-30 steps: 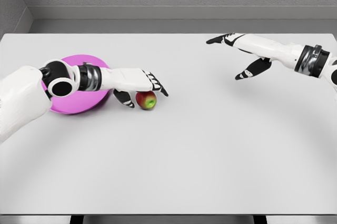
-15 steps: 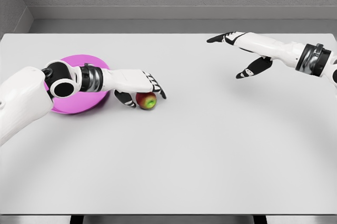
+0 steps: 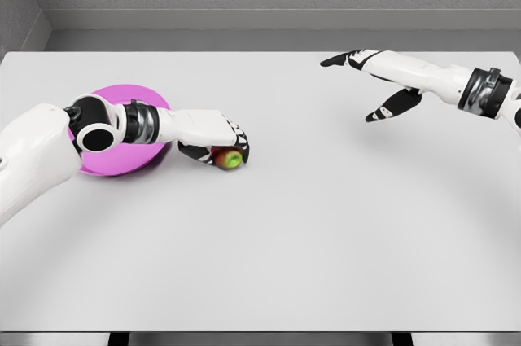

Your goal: Put the apple on the plate with both arms

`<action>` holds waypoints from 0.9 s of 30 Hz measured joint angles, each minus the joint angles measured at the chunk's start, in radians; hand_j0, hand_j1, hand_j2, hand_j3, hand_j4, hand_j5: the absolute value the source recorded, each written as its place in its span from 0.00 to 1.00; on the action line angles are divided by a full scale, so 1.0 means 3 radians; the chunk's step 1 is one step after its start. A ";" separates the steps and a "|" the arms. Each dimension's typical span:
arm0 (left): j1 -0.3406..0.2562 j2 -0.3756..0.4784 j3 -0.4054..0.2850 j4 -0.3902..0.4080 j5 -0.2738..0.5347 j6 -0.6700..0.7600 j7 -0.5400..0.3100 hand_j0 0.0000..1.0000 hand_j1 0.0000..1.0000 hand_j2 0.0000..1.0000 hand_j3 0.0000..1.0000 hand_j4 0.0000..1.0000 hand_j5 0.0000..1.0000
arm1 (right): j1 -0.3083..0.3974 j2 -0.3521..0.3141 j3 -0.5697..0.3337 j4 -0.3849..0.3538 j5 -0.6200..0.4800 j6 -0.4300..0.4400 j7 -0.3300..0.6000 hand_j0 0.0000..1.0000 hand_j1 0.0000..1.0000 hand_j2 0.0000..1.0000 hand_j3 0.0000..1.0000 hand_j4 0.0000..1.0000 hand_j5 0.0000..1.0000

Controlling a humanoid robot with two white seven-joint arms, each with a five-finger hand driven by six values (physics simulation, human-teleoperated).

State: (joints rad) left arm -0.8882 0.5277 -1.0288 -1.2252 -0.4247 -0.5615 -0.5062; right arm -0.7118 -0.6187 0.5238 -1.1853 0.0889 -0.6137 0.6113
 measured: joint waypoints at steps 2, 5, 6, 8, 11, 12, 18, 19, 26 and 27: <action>-0.0026 0.0023 0.0003 -0.0009 0.0013 -0.0078 0.0000 0.46 0.46 0.46 0.46 0.46 0.46 | 0.0000 -0.0003 0.0000 0.0000 0.0000 0.0000 0.0000 1.00 1.00 1.00 1.00 1.00 1.00; -0.0112 0.0171 0.0025 -0.0044 0.0149 -0.0139 0.0002 0.42 0.42 0.42 0.42 0.42 0.42 | 0.0000 -0.0005 0.0000 0.0000 0.0003 0.0000 0.0000 1.00 1.00 1.00 1.00 1.00 1.00; -0.0112 0.0266 0.0066 -0.0062 0.0234 -0.0150 0.0000 0.40 0.40 0.40 0.40 0.40 0.40 | 0.0000 -0.0005 0.0000 -0.0002 0.0003 0.0000 0.0000 1.00 1.00 1.00 1.00 1.00 1.00; -0.0112 0.0533 0.0231 -0.0081 0.0448 -0.0162 -0.0002 0.40 0.40 0.40 0.40 0.40 0.40 | -0.0010 -0.0013 0.0000 -0.0003 0.0003 0.0000 0.0000 1.00 1.00 1.00 1.00 1.00 1.00; -0.0082 0.0893 0.0439 -0.0029 0.0631 -0.0167 -0.0012 0.40 0.40 0.40 0.40 0.40 0.40 | -0.0005 -0.0052 -0.0005 -0.0003 0.0001 0.0000 0.0000 1.00 1.00 1.00 1.00 1.00 1.00; -0.0077 0.0964 0.0475 0.0039 0.0658 -0.0168 -0.0014 0.40 0.40 0.40 0.40 0.40 0.40 | 0.0015 -0.0082 -0.0022 -0.0001 0.0002 -0.0001 0.0000 1.00 1.00 1.00 1.00 1.00 1.00; 0.0025 0.1099 0.0536 0.0436 0.0689 -0.0175 -0.0026 0.75 0.75 0.75 0.75 0.75 0.75 | 0.0010 -0.0154 -0.0092 0.0004 0.0000 0.0000 0.0000 1.00 1.00 1.00 1.00 1.00 1.00; 0.0041 0.1098 0.0536 0.0458 0.0694 -0.0175 -0.0027 0.90 0.90 0.90 0.90 0.90 0.90 | 0.0010 -0.0157 -0.0095 0.0004 0.0000 0.0000 0.0000 1.00 1.00 1.00 1.00 1.00 1.00; 0.0031 0.1094 0.0546 0.0533 0.0732 -0.0172 -0.0018 1.00 1.00 1.00 1.00 1.00 1.00 | 0.0020 -0.0164 -0.0098 0.0001 0.0000 0.0000 0.0000 1.00 1.00 1.00 1.00 1.00 1.00; 0.0026 0.1092 0.0549 0.0590 0.0740 -0.0172 -0.0015 1.00 1.00 1.00 1.00 1.00 1.00 | 0.0020 -0.0164 -0.0098 0.0000 0.0000 0.0000 0.0000 1.00 1.00 1.00 1.00 1.00 1.00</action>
State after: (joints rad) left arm -0.8805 0.8554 -0.8641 -1.0482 -0.2029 -0.6130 -0.5106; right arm -0.7056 -0.6678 0.4944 -1.1852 0.0889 -0.6137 0.6113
